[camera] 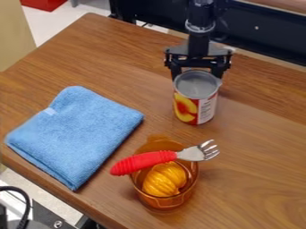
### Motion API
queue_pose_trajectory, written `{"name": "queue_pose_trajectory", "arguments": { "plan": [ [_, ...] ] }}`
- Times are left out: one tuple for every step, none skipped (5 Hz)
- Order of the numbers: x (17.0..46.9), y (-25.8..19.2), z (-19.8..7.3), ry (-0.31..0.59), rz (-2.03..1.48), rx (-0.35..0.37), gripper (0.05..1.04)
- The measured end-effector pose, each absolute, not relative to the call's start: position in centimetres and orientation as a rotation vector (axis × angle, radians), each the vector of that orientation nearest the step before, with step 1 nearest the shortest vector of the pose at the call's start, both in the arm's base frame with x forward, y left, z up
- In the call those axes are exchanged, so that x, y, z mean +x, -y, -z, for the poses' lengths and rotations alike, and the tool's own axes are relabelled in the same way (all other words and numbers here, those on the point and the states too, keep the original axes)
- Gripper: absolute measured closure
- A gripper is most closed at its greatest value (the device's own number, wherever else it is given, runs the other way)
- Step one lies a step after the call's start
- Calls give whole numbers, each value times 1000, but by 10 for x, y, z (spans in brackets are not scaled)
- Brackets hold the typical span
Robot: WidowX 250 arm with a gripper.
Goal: Moved the can in the middle of the table
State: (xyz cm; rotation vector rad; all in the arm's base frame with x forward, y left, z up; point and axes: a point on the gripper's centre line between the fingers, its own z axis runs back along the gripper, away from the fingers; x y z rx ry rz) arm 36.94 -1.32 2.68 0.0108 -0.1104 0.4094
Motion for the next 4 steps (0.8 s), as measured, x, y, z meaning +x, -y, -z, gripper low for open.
{"name": "queue_pose_trajectory", "arguments": {
  "plan": [
    [357, 21, -29, 113, -390, 8, 85],
    [350, 29, -30, 113, -377, 4, 85],
    [346, 29, -26, 106, -380, 3, 85],
    [345, 24, -26, 96, -381, -2, 85]
  ]
}}
